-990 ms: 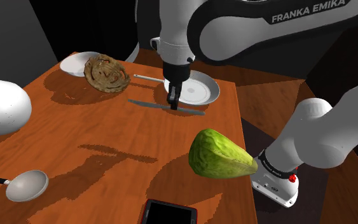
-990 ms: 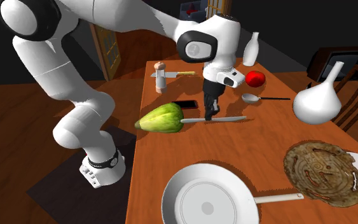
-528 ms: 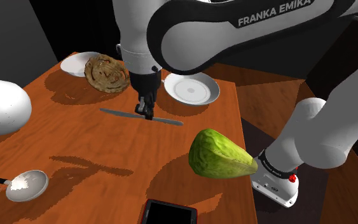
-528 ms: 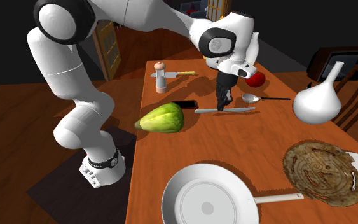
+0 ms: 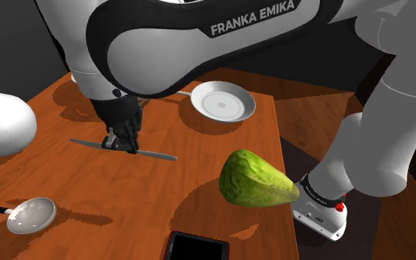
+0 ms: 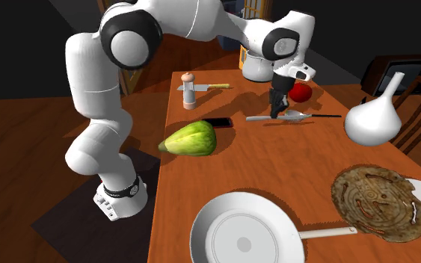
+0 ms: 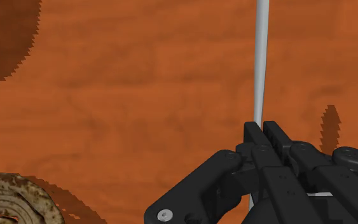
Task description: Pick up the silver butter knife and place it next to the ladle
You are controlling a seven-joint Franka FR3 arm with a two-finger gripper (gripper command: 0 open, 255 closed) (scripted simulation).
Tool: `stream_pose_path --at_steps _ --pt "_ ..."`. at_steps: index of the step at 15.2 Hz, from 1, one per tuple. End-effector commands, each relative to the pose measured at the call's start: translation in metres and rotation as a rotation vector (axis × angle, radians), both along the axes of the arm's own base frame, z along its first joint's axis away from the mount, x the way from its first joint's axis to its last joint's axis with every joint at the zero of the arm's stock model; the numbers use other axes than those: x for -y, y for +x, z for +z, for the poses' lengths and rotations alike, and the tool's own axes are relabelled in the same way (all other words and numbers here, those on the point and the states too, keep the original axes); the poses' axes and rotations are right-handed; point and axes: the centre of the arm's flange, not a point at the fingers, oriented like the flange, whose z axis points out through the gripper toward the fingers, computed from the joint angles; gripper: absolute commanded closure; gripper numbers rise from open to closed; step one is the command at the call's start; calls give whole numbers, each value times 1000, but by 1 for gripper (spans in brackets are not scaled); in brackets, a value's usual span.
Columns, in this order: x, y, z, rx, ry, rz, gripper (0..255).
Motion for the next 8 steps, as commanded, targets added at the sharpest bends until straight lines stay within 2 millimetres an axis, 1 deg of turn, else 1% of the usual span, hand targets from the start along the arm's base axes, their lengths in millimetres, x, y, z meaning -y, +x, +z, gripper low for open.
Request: stream_pose_path --at_steps 1,7,8 --pt "-28 6 1 0 0 -2 255" --pt "-107 27 1 0 0 -2 255" --pt "-107 27 -5 0 0 -2 255"
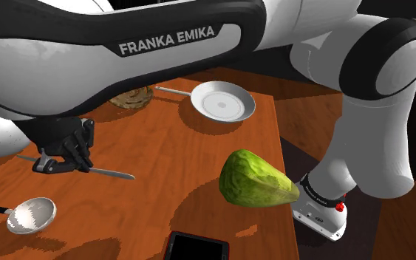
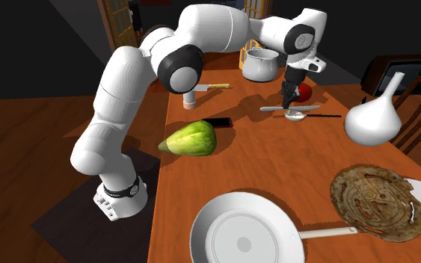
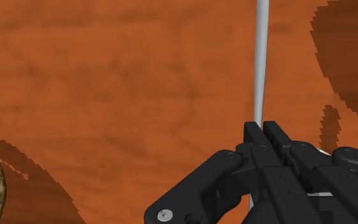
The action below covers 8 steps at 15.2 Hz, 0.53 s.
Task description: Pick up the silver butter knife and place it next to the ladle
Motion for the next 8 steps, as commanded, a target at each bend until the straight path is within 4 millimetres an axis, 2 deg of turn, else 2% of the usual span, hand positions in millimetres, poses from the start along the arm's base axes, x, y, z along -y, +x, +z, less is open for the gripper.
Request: stream_pose_path --at_steps 1,8 --pt "-9 1 -9 1 0 -2 255" --pt "-9 1 -46 1 0 -2 255"
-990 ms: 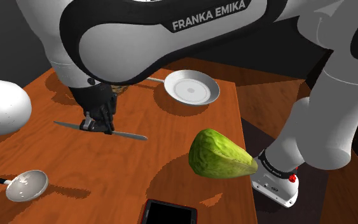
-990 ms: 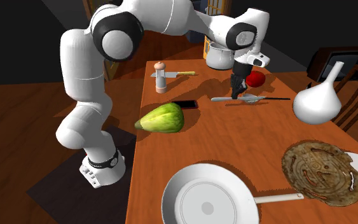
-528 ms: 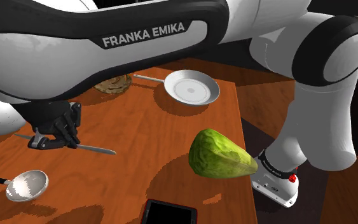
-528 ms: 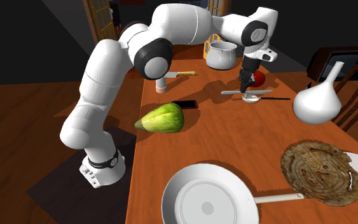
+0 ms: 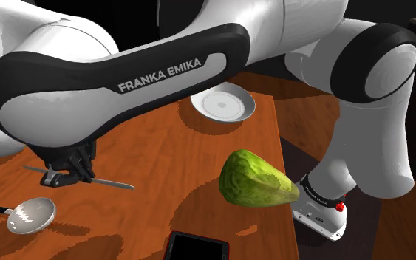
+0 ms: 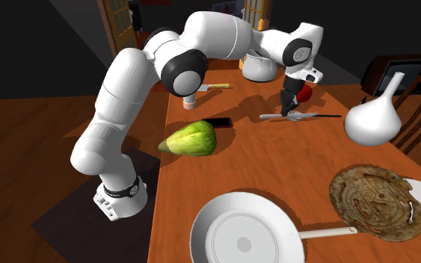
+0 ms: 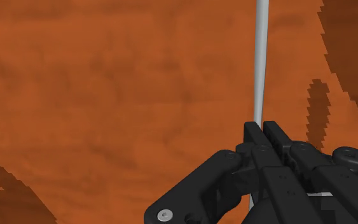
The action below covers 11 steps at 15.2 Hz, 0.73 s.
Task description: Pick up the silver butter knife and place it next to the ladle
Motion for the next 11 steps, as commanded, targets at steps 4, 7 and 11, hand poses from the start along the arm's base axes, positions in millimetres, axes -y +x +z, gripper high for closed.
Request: stream_pose_path --at_steps 4,7,11 --pt "-1 0 -26 0 0 0 255" --pt "-1 0 -42 0 0 0 255" --pt "-1 -1 -56 0 0 0 255"
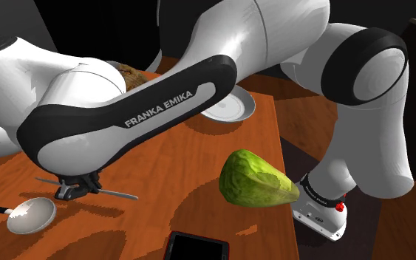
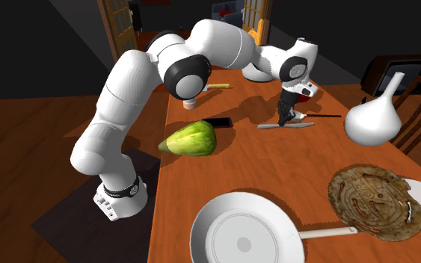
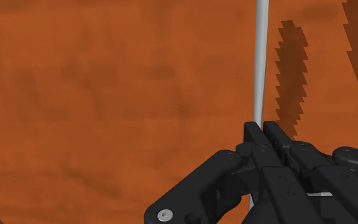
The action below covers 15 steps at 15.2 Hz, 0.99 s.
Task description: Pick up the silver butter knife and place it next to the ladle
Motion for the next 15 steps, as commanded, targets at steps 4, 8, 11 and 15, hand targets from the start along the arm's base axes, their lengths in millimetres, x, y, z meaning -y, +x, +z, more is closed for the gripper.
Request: stream_pose_path --at_steps 4,8,11,15 --pt "0 0 -2 0 1 0 255" --pt "0 0 -2 0 1 0 0" --pt "0 0 -2 0 1 0 0" --pt "-1 1 24 0 1 0 0"
